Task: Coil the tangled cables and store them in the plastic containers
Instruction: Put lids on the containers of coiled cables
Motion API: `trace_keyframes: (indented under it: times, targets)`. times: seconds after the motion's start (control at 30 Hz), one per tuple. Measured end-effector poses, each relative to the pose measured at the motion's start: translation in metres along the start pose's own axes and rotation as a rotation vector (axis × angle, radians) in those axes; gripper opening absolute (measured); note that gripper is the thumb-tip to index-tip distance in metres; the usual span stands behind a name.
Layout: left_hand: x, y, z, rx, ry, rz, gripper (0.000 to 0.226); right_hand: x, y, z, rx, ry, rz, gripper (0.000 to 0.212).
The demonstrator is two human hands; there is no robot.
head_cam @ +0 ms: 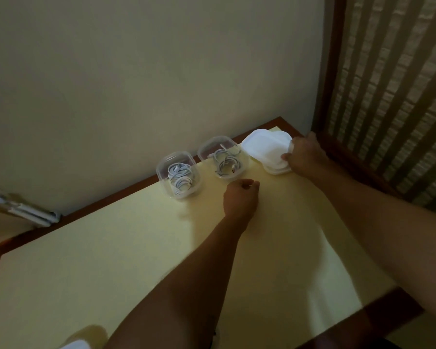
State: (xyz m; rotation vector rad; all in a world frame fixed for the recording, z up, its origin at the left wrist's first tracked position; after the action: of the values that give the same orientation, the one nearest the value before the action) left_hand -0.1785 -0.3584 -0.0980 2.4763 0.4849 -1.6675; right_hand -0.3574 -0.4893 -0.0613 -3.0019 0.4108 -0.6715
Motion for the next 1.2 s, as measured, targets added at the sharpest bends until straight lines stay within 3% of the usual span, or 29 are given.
trace_keyframes:
  times: [0.17, 0.33, 0.57, 0.8, 0.93, 1.07, 1.2]
  targets:
    - [-0.005, -0.008, 0.002, -0.021, 0.06, 0.024, 0.04, -0.007, -0.009, -0.008, -0.012, 0.041, 0.032, 0.053]
    - [-0.006, -0.017, -0.002, -0.025, -0.012, 0.038, 0.056, -0.027, -0.044, -0.026, -0.037, 0.444, 0.064, 0.019]
    - [-0.022, -0.063, -0.019, 0.001, -0.182, 0.116, 0.021, -0.082, -0.145, -0.039, -0.105, 0.691, 0.097, 0.016]
    - [-0.025, -0.141, -0.07, -0.165, -0.127, 0.142, 0.019, -0.085, -0.234, -0.037, 0.056, 0.731, 0.136, 0.011]
    - [-0.003, -0.2, -0.123, -0.267, -0.004, 0.09, 0.015, -0.062, -0.279, -0.02, 0.236, 0.652, 0.074, 0.008]
    - [0.029, -0.25, -0.176, -0.369, 0.094, 0.001, 0.014, -0.033, -0.328, 0.002, 0.446, 0.532, -0.047, 0.027]
    - [0.042, -0.278, -0.207, -0.374, 0.178, -0.044, 0.011, -0.011, -0.362, 0.009, 0.408, 0.462, -0.113, 0.013]
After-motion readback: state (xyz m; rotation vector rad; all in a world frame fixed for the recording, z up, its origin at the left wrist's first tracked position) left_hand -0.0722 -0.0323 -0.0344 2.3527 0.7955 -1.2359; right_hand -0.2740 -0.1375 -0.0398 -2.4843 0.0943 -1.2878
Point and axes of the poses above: each hand's wrist, its own y-axis towards the middle knuckle, its own z-axis out of the palm, x = y × z, the point moved 6 cm from there along y, towards the middle knuckle, and after that the axes turned 14 degrees about z, right-handed, at the moved point
